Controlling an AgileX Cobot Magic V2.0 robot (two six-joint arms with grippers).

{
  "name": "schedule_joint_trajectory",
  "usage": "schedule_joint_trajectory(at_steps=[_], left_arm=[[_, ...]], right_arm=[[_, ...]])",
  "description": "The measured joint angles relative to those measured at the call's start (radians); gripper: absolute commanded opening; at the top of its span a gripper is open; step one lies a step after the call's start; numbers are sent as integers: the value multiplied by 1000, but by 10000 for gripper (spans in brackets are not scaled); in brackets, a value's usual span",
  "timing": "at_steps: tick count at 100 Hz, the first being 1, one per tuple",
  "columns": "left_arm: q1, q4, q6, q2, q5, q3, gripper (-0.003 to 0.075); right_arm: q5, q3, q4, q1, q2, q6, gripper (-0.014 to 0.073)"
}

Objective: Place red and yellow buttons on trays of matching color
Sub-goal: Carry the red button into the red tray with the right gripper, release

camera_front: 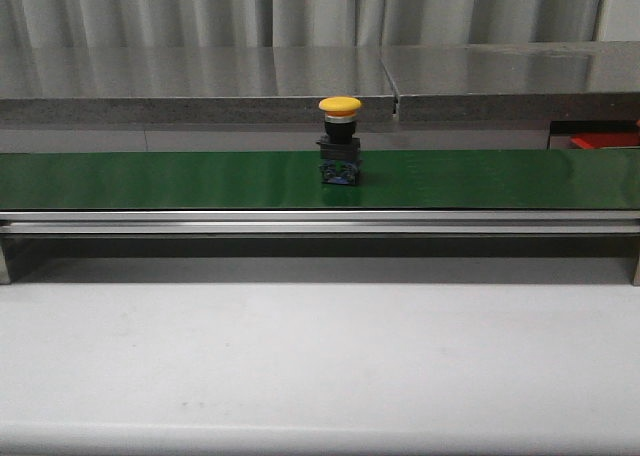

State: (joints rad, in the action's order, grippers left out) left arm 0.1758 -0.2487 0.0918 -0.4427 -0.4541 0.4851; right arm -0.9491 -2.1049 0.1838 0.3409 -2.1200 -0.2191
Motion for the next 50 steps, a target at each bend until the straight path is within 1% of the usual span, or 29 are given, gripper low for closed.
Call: schedule_joint_trajectory(at_steps=[14, 21, 50], left_arm=[[0, 0, 0, 0, 0, 0, -19], [0, 0, 0, 0, 0, 0, -19], [0, 0, 0, 0, 0, 0, -19]], right_arm=[[-13, -154, 0, 16, -111, 0, 98], [-13, -200, 0, 22, -153, 0, 98], [38, -225, 0, 44, -263, 2, 98]])
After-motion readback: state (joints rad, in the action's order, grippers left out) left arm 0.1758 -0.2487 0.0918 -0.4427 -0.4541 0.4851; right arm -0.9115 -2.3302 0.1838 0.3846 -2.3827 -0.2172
